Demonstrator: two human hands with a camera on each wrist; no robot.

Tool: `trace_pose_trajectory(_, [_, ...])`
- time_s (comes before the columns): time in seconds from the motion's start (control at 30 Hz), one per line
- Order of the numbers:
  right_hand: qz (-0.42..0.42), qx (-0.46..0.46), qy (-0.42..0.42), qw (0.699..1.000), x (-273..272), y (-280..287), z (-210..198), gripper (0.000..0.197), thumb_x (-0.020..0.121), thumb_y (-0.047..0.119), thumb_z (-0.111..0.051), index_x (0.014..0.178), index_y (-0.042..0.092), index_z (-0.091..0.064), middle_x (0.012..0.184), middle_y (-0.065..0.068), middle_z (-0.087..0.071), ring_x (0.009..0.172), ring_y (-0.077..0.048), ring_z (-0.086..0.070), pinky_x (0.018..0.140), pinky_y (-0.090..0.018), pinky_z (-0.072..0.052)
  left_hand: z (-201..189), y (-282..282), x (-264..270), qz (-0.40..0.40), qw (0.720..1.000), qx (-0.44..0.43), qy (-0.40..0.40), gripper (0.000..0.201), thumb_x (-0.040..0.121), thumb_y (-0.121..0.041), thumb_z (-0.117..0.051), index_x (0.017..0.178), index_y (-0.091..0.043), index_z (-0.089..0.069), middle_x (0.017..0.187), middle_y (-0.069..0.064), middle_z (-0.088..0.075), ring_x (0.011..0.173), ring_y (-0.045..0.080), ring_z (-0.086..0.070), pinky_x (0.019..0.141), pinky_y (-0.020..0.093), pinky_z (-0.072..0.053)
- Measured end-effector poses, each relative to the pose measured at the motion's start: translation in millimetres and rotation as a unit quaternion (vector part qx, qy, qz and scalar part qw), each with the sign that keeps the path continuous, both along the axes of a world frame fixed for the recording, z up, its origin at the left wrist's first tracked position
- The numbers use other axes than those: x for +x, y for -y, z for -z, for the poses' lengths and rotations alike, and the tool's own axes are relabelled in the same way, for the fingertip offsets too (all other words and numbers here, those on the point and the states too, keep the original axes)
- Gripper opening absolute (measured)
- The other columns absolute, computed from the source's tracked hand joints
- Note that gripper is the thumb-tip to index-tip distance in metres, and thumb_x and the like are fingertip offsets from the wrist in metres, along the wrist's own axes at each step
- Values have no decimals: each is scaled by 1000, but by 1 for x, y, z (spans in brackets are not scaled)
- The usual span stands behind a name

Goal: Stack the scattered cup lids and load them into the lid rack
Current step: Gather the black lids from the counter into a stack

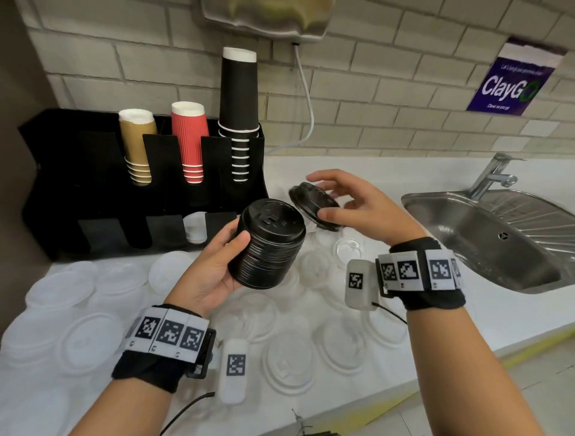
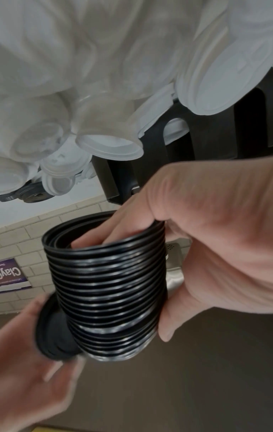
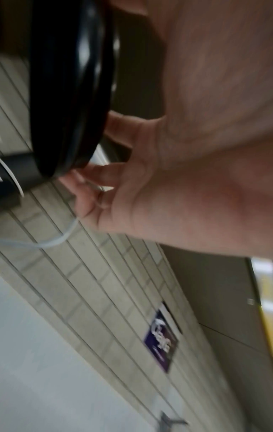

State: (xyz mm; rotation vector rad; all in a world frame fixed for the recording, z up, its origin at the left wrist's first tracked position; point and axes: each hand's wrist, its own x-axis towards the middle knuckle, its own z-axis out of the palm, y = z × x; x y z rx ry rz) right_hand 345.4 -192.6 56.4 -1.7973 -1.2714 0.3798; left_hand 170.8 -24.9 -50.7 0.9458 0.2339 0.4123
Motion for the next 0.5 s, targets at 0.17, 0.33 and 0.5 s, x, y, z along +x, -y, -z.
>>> trace_pose_trajectory(0.17, [-86,30,-12,996,-20,-17,11,43,80,20,-69,122,21,-61,124,1,-62,112,-27,-53,79,-45,-49,-2,10,1,17,1000,15,-5,44,78,-28,-61,122,-26,-60,110,0,-72,100,16,-70,68,32,-58])
trace_pose_trajectory(0.33, [-89,1,11,996,-21,-20,17,46,77,25,-72,122,28,-63,122,5,-62,107,-21,-55,81,-28,-46,-4,13,1,19,999,24,-7,49,77,-29,-62,126,-26,-57,110,1,-72,101,18,-70,69,33,-58])
trace_pose_trajectory(0.5, [-90,-4,68,994,-24,-20,16,47,74,30,-74,120,33,-63,114,7,-61,109,-14,-55,75,-10,-39,-4,16,3,8,1000,14,-8,59,75,-31,-63,133,-24,-53,116,4,-70,107,21,-68,72,34,-59])
